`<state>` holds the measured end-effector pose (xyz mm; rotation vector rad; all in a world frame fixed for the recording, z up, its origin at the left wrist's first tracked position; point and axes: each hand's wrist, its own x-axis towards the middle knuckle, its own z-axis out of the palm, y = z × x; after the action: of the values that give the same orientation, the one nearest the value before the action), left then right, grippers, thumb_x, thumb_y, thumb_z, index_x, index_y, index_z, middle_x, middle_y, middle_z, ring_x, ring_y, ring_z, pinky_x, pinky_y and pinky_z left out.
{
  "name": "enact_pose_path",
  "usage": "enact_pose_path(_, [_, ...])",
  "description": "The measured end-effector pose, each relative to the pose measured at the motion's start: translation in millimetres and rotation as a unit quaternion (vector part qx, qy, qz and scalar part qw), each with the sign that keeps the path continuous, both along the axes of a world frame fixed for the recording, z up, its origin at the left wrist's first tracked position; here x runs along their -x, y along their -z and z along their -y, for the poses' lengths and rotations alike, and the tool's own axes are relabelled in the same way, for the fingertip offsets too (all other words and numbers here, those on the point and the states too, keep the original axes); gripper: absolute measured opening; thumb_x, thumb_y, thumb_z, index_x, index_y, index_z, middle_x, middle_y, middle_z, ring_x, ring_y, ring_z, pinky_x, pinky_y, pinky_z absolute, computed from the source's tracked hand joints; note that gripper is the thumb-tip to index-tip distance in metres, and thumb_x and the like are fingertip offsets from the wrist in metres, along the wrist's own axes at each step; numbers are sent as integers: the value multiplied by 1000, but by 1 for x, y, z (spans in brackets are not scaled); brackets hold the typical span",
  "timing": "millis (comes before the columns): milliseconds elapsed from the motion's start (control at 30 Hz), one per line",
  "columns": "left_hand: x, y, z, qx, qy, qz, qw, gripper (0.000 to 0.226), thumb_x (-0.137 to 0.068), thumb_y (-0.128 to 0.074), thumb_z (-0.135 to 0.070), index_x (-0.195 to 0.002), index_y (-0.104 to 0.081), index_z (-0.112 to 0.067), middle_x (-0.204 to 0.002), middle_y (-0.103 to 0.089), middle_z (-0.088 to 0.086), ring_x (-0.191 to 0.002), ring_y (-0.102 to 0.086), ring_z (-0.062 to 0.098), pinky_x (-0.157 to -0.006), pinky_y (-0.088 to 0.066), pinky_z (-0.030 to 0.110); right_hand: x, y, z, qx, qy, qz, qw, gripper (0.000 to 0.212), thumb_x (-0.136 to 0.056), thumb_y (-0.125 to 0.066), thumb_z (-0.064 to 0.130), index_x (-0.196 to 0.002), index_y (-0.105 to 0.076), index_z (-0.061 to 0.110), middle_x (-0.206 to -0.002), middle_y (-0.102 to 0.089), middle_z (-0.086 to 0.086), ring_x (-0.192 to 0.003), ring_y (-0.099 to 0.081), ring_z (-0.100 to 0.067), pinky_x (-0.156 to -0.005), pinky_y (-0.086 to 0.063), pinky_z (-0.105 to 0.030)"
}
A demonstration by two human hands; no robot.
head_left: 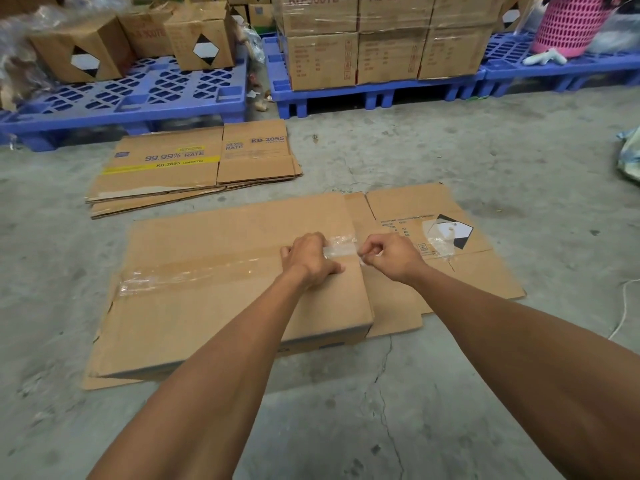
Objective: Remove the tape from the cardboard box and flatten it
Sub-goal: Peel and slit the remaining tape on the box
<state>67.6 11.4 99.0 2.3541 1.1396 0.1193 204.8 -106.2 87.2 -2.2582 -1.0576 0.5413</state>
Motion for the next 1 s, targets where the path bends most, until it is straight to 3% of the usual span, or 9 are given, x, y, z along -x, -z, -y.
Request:
enact_pose_path(67, [-1,-6,-9,-7,-19,38,999,45,-73,-81,-41,-108,-61,-22,-116,-60,-1,-115,-51,20,-88,-29,35,0,2,1,20,-25,10,999,18,-82,-69,28,-70,-64,39,-73,-65,17,-89,-62,-11,-91,-46,-37])
enact_pose_path(233, [14,4,-30,-29,-12,93,995,35,-88,-60,-13,-122,-61,-22,-128,-49,2,-125,-46,24,-106,-33,36,15,-5,-6,14,78,-56,995,17,-94,-52,23,-99,-66,31,-91,-61,3,-93,-60,-23,-77,-49,-32])
enact_pose_path(333, [37,10,-37,-58,19,30,998,45,-90,-59,-29,-135,-53,-27,-141,-43,2,-132,-39,24,-112,-26,39,25,-12,-17,72,165,-75,981,33,-100,-38,29,-119,-62,16,-114,-60,-12,-100,-60,-33,-83,-51,-39])
enact_pose_path(467, [106,19,-67,-113,-74,-76,988,52,-93,-51,-51,-140,-44,-29,-152,-33,5,-138,-33,30,-114,-22,49,55,-27,-37,24,138,-294,945,31,-103,-35,27,-118,-54,8,-88,-59,-10,-62,-60,-23,-55,-56,-33])
enact_pose_path(567, [175,29,-85,-51,-257,-121,958,73,-85,-47,-71,-142,-36,-26,-156,-24,14,-142,-23,38,-114,-14,62,87,-40,-50,134,45,-430,891,23,-106,-29,23,-113,-41,5,-86,-62,-14,-69,-66,-30,-62,-58,-42])
enact_pose_path(633, [203,30,-90,4,-361,-114,926,99,-75,-51,-81,-149,-28,-19,-158,-19,19,-146,-16,39,-111,-11,68,97,-41,-58,251,1,-442,861,25,-105,-23,18,-109,-40,-1,-109,-66,-27,-82,-67,-41,-62,-57,-48])
enact_pose_path(767, [222,22,-92,15,-409,-94,908,114,-66,-63,-80,-153,-15,-24,-155,-26,22,-143,-22,38,-108,-23,62,108,-41,-63,435,-41,-424,793,57,-107,-21,27,-111,-48,-23,-134,-51,-34,-120,-55,-45,-65,-59,-47])
enact_pose_path(900, [230,16,-96,37,-409,-108,905,114,-64,-72,-74,-150,-21,-19,-150,-35,21,-138,-32,40,-107,-33,58,107,-43,-66,390,-8,-353,850,50,-106,-28,22,-142,-20,-11,-127,-52,-41,-98,-65,-50,-77,-57,-52])
enact_pose_path(1000, [234,5,-99,99,-396,-96,908,91,-64,-83,-58,-127,-45,-5,-121,-60,20,-103,-63,34,-87,-55,48,92,-38,-79,320,28,-277,905,46,-103,-34,23,-135,-32,-11,-118,-57,-41,-83,-70,-49,-53,-59,-49])
